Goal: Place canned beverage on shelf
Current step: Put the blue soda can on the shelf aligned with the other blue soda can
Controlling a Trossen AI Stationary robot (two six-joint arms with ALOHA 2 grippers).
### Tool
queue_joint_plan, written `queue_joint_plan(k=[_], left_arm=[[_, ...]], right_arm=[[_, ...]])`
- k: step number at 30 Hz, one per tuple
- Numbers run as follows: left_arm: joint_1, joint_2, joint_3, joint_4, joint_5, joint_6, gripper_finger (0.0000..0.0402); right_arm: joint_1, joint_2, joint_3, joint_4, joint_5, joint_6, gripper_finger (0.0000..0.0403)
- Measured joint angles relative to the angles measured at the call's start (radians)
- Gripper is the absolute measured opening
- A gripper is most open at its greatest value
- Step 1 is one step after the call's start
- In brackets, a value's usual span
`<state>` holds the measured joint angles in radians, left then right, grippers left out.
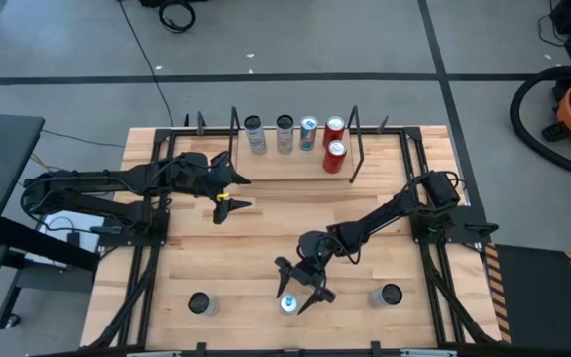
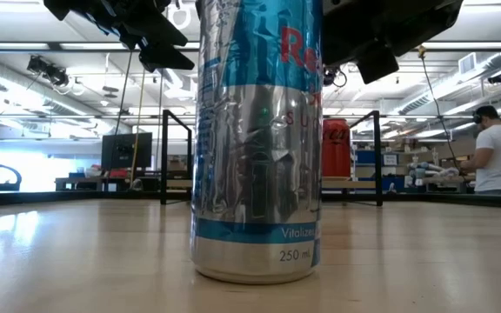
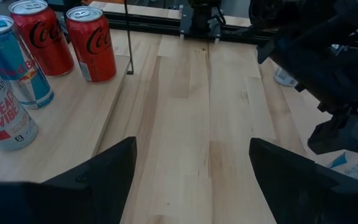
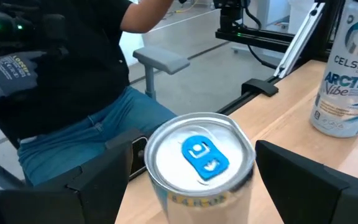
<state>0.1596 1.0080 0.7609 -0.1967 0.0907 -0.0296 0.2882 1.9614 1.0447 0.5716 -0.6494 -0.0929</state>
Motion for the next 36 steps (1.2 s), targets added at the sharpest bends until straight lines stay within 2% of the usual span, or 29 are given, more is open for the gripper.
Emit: queue_joint_plan(k=[7,16,22,28,36], left_arm=[[0.0,0.0,0.0,0.0,0.0,0.0,0.0314],[0.0,0.0,0.0,0.0,0.0,0.0,0.0314],[0.0,0.0,0.0,0.001,0.0,-0.001,0.0314],[0.0,0.0,0.0,0.001,0.0,-0.001,0.0314],[0.0,0.0,0.0,-0.003,0.0,-0.001,0.0314]], right_arm=[[0.0,0.0,0.0,0.0,0.004,-0.007,0.0337],[-0.001,0.0,0.0,0.0,-0.005,-0.009,0.0245],[-0.015,-0.006,0.0,-0.003,0.001,-0.004,0.0245],[-0.072,-0.077,0.0,-0.039,0.028,0.0,0.0247],[-0.187,-0.256,0.0,-0.283,0.088,-0.102,0.0247]])
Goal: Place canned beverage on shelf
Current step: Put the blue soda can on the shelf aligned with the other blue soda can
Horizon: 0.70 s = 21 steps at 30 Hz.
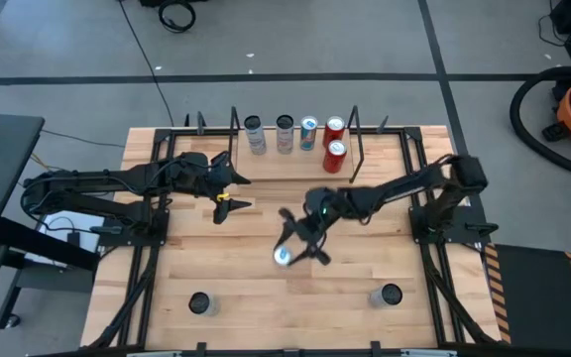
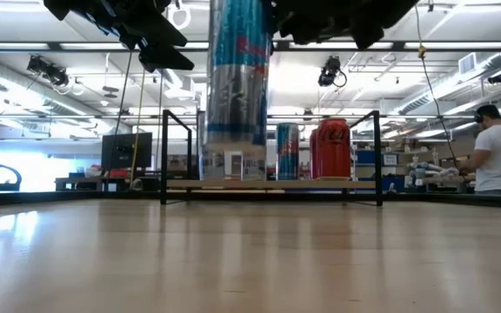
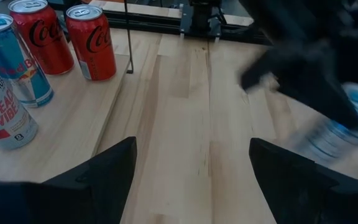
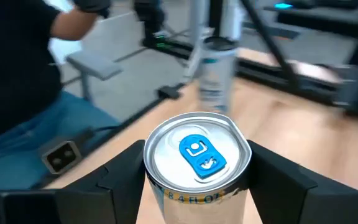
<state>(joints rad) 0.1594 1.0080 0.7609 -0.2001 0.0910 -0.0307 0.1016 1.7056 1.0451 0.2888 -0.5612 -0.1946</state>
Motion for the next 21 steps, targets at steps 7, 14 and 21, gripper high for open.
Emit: queue_joint_plan(k=[7,14,21], left_arm=[[0.0,0.0,0.0,0.0,0.0,0.0,0.0314],[0.0,0.0,0.0,0.0,0.0,0.0,0.0314],[0.0,0.0,0.0,-0.006,0.0,0.0,0.0314]], right_arm=[[-0.095,-0.155,0.0,-0.143,0.058,-0.05,0.0247],[-0.226,-0.291,0.0,-0.221,0.146,-0.051,0.0247],[-0.368,-0.36,0.0,-0.322,0.138,-0.05,0.0247]])
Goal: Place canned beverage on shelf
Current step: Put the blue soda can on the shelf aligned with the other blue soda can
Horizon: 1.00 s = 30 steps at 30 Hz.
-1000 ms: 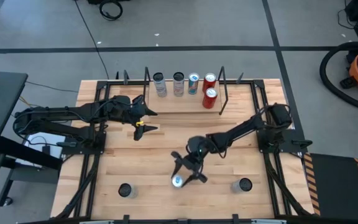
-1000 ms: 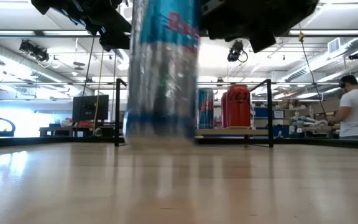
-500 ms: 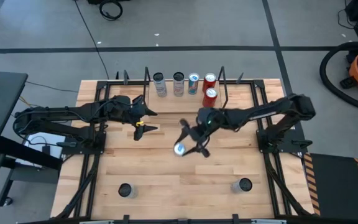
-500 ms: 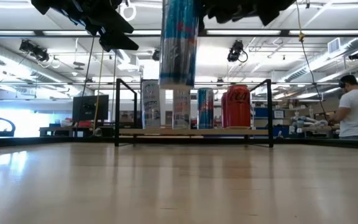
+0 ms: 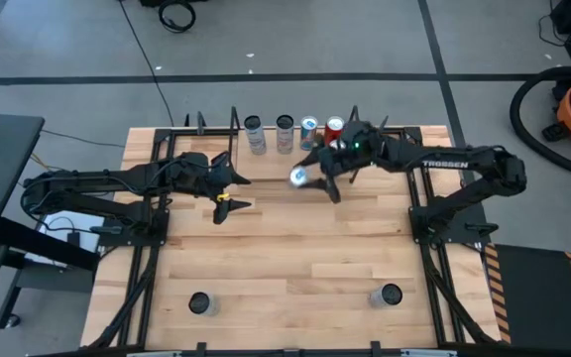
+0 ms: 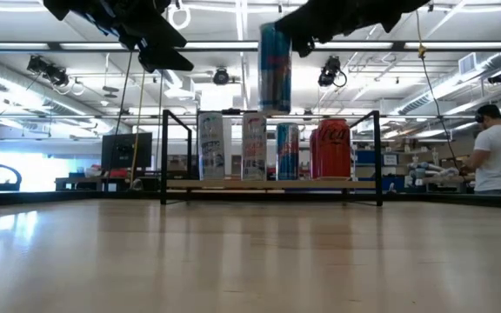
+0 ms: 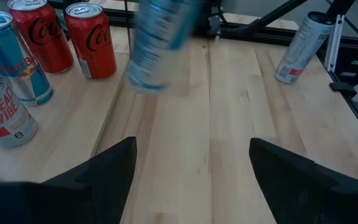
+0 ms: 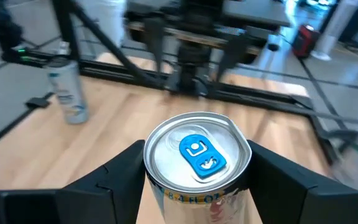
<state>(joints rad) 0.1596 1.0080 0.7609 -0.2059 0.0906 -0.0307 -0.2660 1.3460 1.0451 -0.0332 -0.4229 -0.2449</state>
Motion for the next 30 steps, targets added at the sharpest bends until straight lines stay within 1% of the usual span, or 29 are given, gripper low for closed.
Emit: queue_joint_plan(k=[8,11,14,19,26,30], left_arm=[[0.0,0.0,0.0,-0.01,0.0,0.0,0.0314],[0.0,0.0,0.0,-0.013,0.0,-0.002,0.0314],[0.0,0.0,0.0,-0.022,0.0,-0.002,0.0314],[0.0,0.0,0.0,-0.025,0.0,-0.001,0.0314],[0.0,0.0,0.0,-0.025,0.0,0.0,0.0314],[0.0,0.0,0.0,-0.025,0.0,0.0,0.0314]], right_arm=[[-0.15,-0.005,-0.001,-0.021,-0.016,0.024,0.0247],[-0.203,-0.005,-0.02,-0.002,-0.032,0.041,0.0247],[-0.246,-0.005,-0.067,0.051,-0.075,0.078,0.0247],[-0.278,-0.003,-0.163,0.19,-0.118,0.133,0.0247],[-0.301,-0.003,-0.202,0.199,-0.081,0.113,0.0247],[-0.322,-0.003,-0.248,0.251,-0.074,0.12,0.0247]])
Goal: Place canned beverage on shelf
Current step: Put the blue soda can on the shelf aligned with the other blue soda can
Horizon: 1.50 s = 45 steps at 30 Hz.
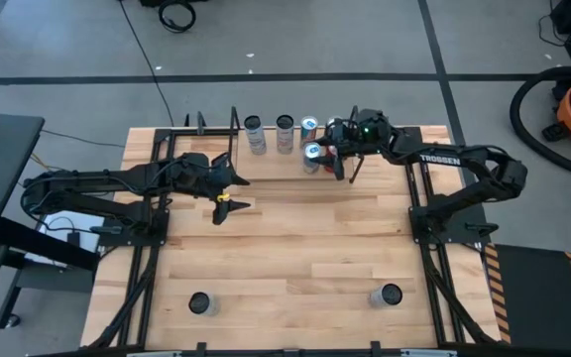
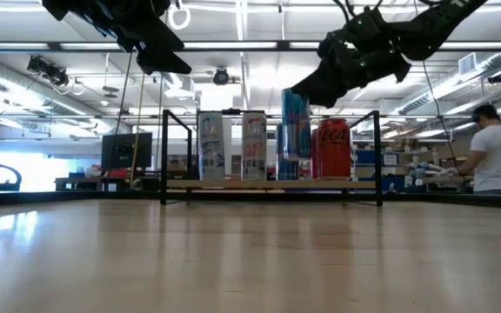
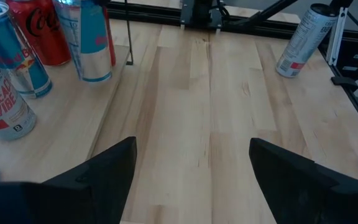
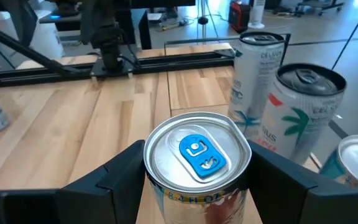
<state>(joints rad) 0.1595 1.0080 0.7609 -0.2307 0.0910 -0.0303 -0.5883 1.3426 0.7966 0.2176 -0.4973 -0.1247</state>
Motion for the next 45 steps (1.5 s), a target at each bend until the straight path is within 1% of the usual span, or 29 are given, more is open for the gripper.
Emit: queue_joint_plan(k=[5,11,21,29,39,45], left_arm=[[0.0,0.0,0.0,0.0,0.0,0.0,0.0314],[0.0,0.0,0.0,0.0,0.0,0.021,0.0314],[0.0,0.0,0.0,0.001,0.0,0.025,0.0314],[0.0,0.0,0.0,-0.001,0.0,0.026,0.0314],[0.0,0.0,0.0,-0.003,0.0,0.023,0.0314],[0.0,0.0,0.0,-0.003,0.0,0.023,0.0314]], right_arm=[[-0.012,0.001,-0.067,0.132,0.006,0.039,0.0247],[-0.018,0.008,-0.093,0.152,0.046,0.041,0.0247],[-0.025,0.106,-0.089,0.215,0.05,0.039,0.0247],[-0.026,0.088,-0.094,0.214,0.052,0.045,0.025],[-0.03,0.084,-0.094,0.206,0.051,0.068,0.0283],[-0.03,0.085,-0.094,0.203,0.056,0.046,0.0287]])
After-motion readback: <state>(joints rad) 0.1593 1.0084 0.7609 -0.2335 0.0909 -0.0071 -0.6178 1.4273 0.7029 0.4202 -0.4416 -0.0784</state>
